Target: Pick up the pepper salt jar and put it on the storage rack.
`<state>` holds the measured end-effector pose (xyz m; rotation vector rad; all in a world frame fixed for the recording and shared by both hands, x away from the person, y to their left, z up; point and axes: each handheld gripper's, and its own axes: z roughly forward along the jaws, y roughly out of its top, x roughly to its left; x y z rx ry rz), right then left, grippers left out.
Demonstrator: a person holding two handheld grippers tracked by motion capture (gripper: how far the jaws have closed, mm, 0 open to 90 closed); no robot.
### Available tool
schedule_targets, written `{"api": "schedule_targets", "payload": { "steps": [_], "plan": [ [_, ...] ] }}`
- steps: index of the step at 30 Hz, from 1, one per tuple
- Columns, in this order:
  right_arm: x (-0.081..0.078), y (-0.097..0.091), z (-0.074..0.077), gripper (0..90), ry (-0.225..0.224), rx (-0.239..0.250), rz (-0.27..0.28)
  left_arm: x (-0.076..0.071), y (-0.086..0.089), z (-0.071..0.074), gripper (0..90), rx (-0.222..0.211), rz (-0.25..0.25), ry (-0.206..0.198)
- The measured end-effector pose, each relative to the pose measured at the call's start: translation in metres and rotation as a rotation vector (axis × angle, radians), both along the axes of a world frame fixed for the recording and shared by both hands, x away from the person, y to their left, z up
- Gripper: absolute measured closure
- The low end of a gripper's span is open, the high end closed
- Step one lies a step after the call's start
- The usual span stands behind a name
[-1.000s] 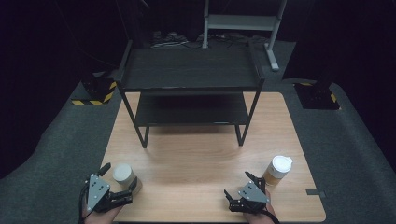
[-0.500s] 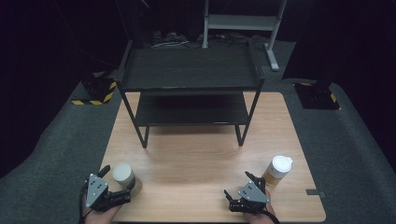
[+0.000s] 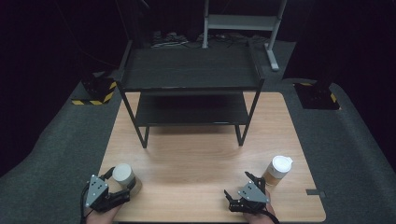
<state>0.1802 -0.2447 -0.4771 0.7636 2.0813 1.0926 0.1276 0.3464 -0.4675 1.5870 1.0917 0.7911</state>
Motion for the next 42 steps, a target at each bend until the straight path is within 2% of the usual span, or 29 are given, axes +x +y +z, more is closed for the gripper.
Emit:
{"api": "schedule_targets", "payload": {
  "steps": [6, 8, 11, 24, 31, 42],
  "plan": [
    [0.000, 0.000, 0.000, 0.0, -0.001, 0.000, 0.000, 0.000, 0.003, -0.002, 26.0, 0.003, -0.012, -0.006],
    [0.000, 0.000, 0.000, 0.0, 0.000, 0.000, -0.001, 0.000, 0.006, -0.004, 28.4, -0.012, -0.025, -0.007],
    [0.000, 0.000, 0.000, 0.0, -0.001, -0.001, 0.000, 0.000, 0.006, -0.005, 33.6, -0.012, -0.037, -0.012],
    [0.001, 0.000, 0.000, 0.0, 0.002, 0.000, 0.001, 0.002, 0.005, -0.001, 34.2, -0.025, -0.027, 0.002],
    [0.001, 0.000, 0.000, 0.0, 0.001, -0.003, 0.002, 0.007, 0.001, 0.001, 34.2, -0.012, -0.035, 0.003],
    [0.002, 0.002, 0.002, 0.0, 0.012, -0.017, -0.001, 0.005, -0.007, 0.011, 34.2, -0.014, -0.037, -0.036]
  ]
}}
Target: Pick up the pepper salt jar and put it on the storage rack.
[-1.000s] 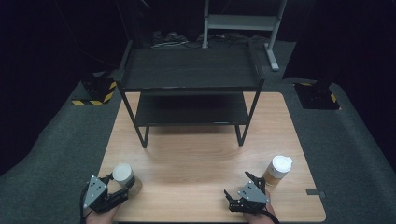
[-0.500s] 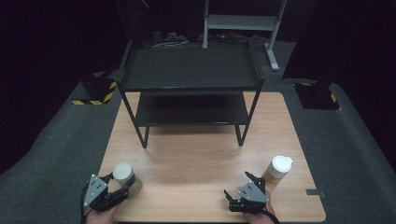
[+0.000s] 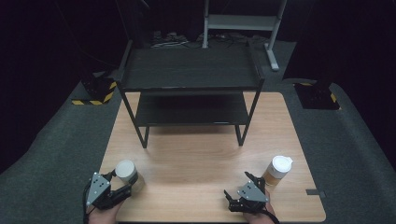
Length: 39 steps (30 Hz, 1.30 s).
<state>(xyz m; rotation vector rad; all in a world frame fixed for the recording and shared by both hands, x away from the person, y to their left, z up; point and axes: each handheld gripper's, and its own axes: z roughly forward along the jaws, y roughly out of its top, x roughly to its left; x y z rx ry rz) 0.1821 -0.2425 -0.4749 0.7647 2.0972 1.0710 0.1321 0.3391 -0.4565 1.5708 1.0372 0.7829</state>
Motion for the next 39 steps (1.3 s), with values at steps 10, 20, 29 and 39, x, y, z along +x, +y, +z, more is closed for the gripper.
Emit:
{"api": "schedule_targets", "payload": {
  "steps": [10, 20, 29, 39],
  "plan": [
    [-0.001, 0.000, 0.000, 0.0, -0.004, 0.000, -0.003, 0.010, -0.013, 0.013, 34.1, -0.002, -0.023, -0.029],
    [-0.001, -0.001, -0.001, 0.0, -0.004, 0.007, -0.003, 0.028, -0.029, 0.032, 33.9, -0.001, -0.065, -0.064],
    [-0.001, -0.001, -0.001, 0.0, -0.003, 0.009, -0.001, 0.045, -0.044, 0.050, 33.8, -0.019, -0.092, -0.097],
    [-0.001, -0.002, -0.001, 0.0, -0.003, 0.007, 0.001, 0.062, -0.055, 0.074, 33.8, -0.033, -0.117, -0.124]
  ]
}}
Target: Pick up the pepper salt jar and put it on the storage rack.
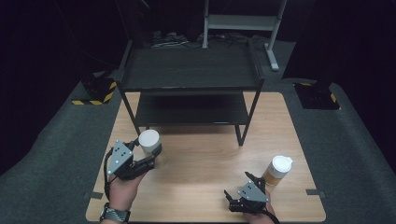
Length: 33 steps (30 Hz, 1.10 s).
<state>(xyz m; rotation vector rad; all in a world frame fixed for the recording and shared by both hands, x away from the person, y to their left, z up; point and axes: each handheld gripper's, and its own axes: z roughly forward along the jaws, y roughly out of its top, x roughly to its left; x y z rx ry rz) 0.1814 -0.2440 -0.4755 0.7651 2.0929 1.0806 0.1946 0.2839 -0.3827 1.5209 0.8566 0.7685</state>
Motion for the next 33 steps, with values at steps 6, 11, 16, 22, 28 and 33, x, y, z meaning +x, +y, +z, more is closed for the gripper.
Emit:
{"api": "schedule_targets", "payload": {
  "steps": [6, 11, 16, 22, 28, 33],
  "plan": [
    [0.000, 0.000, 0.000, 0.0, 0.000, 0.000, 0.001, 0.007, -0.005, 0.015, 33.8, 0.002, -0.013, -0.024],
    [0.000, 0.000, 0.000, 0.0, 0.003, 0.002, 0.000, 0.011, -0.009, 0.029, 33.7, 0.004, -0.022, -0.047],
    [0.000, 0.000, 0.000, 0.0, 0.003, 0.002, 0.000, 0.014, -0.011, 0.042, 33.7, 0.008, -0.026, -0.071],
    [0.000, 0.000, 0.000, 0.0, 0.001, 0.001, 0.002, 0.019, -0.012, 0.057, 33.7, 0.002, -0.031, -0.088],
    [0.000, -0.001, 0.000, 0.0, 0.004, 0.004, 0.000, 0.024, -0.014, 0.075, 33.6, -0.003, -0.031, -0.117],
    [0.000, -0.001, 0.000, 0.0, 0.004, 0.005, 0.000, 0.028, -0.015, 0.092, 33.6, 0.003, -0.029, -0.143]
  ]
}}
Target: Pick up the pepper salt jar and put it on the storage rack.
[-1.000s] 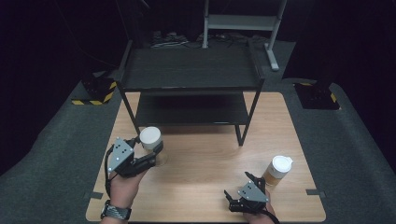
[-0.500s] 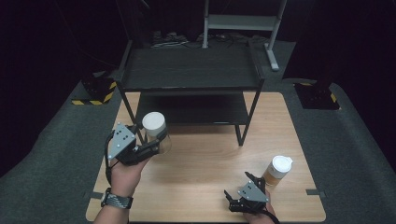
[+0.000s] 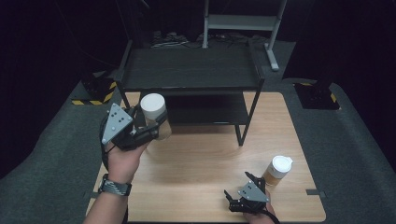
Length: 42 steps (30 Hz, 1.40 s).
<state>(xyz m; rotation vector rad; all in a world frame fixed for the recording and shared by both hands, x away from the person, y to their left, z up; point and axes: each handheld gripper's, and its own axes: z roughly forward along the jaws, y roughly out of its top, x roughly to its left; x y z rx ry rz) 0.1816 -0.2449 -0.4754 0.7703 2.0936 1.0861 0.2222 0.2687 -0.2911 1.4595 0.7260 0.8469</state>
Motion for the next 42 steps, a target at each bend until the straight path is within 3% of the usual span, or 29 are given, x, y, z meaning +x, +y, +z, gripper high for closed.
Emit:
{"api": "schedule_targets", "payload": {
  "steps": [23, 42],
  "plan": [
    [0.000, -0.002, -0.001, 0.0, -0.002, 0.013, 0.001, 0.025, -0.003, 0.064, 33.4, -0.013, 0.055, -0.076],
    [0.001, -0.004, 0.000, 0.0, 0.005, 0.020, 0.004, 0.060, -0.017, 0.086, 33.4, -0.002, 0.112, -0.060]
  ]
}}
